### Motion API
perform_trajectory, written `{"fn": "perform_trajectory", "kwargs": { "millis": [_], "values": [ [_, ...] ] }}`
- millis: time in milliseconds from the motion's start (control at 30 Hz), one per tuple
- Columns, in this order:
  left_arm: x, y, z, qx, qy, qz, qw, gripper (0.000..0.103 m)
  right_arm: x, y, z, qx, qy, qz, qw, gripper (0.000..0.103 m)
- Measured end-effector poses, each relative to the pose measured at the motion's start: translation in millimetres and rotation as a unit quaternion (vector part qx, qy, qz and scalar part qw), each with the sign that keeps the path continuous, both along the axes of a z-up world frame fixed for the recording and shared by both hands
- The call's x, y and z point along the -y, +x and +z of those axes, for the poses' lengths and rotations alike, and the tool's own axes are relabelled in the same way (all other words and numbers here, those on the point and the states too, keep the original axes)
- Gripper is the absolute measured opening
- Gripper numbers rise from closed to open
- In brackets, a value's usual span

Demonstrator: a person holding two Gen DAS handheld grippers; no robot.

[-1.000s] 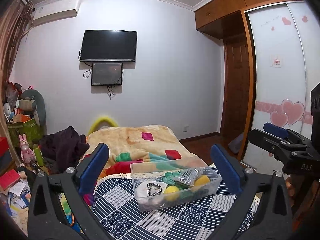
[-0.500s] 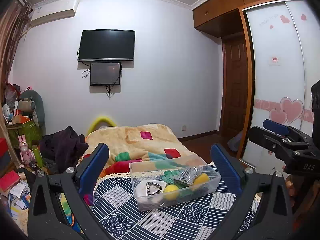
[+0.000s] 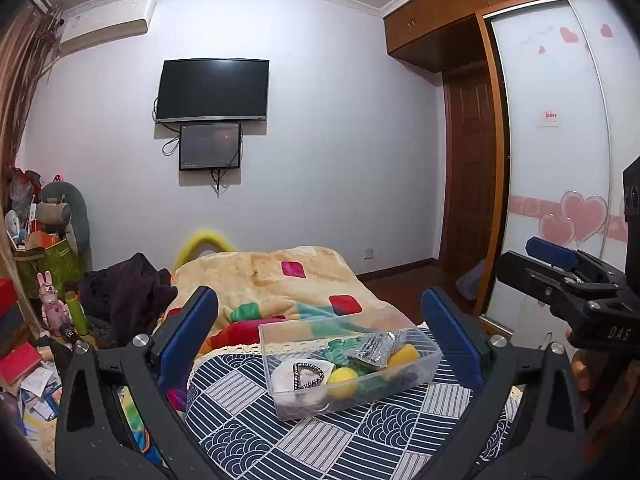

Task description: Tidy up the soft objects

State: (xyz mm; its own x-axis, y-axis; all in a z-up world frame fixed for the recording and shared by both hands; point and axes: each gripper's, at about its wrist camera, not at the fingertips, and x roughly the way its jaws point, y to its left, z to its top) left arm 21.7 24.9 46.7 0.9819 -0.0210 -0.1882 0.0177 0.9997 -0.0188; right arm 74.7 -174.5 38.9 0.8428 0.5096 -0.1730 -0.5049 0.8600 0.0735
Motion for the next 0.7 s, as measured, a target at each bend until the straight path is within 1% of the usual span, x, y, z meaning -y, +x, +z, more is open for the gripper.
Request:
{"fn": "perform_trajectory", "kwargs": {
  "millis": [700],
  "values": [
    [-5.7,-0.6,0.2,-0.003,-0.004,-0.002,1.0000,0.103,0.0,-1.3,0.7,-0.002,0.004,0.001,1.000,0.103]
  ]
}}
